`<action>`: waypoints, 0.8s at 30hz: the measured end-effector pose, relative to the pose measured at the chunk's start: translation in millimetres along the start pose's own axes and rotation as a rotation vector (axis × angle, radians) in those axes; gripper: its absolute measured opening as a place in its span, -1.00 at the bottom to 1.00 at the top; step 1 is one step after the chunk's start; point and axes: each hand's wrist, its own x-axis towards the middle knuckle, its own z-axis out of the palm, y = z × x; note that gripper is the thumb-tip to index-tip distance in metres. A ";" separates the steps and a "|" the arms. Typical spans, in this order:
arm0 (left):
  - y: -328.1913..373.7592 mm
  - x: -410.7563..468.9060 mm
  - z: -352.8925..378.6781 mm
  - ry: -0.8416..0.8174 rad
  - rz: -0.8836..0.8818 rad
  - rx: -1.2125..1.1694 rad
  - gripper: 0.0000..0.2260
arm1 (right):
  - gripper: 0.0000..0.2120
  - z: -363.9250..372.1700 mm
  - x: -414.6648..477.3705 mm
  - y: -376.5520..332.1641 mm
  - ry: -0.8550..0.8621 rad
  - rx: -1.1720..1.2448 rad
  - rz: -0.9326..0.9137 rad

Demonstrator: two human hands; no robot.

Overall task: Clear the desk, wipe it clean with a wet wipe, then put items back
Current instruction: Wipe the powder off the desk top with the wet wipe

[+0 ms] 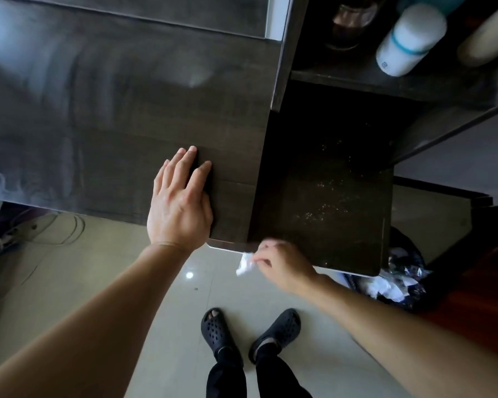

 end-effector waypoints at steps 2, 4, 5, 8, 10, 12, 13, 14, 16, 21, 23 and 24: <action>1.2 -0.5 0.3 0.001 -0.006 -0.003 -0.64 | -0.81 -14.7 21.7 5.8 0.270 -0.014 0.099; 1.0 -0.2 -0.4 0.003 -0.012 -0.002 -0.65 | -0.79 -11.0 30.4 4.9 0.345 -0.014 0.215; 1.4 -0.1 -0.3 0.003 -0.018 0.002 -0.65 | -0.80 -0.1 26.1 2.8 0.262 -0.024 0.176; 12.3 0.1 2.6 0.016 -0.117 0.002 -0.65 | -0.77 17.8 -9.4 -4.5 -0.099 -0.007 -0.023; 28.5 2.2 7.6 0.044 -0.236 -0.013 -0.63 | -0.78 -8.4 -14.4 7.8 0.029 0.006 -0.020; 40.2 4.5 13.3 0.072 -0.319 -0.013 -0.62 | -0.81 -49.0 6.0 28.7 0.297 -0.025 0.068; 42.5 4.8 15.6 0.077 -0.332 -0.009 -0.62 | -0.82 -73.8 21.0 40.3 0.420 -0.019 0.124; 43.2 4.9 17.2 0.080 -0.334 -0.008 -0.62 | -0.83 -101.1 37.9 51.8 0.504 -0.016 0.186; 41.5 3.6 17.9 0.090 -0.330 -0.003 -0.64 | -0.81 -153.5 75.6 70.8 0.569 -0.054 0.320; 40.5 4.3 19.2 0.118 -0.310 0.015 -0.68 | -0.66 -212.9 154.5 117.6 0.463 -0.242 0.493; 39.7 5.2 18.7 0.118 -0.308 0.015 -0.67 | -0.65 -201.5 171.9 129.0 0.452 -0.161 0.577; 39.5 5.2 18.4 0.115 -0.308 0.014 -0.67 | -0.68 -194.0 175.4 127.4 0.453 -0.145 0.590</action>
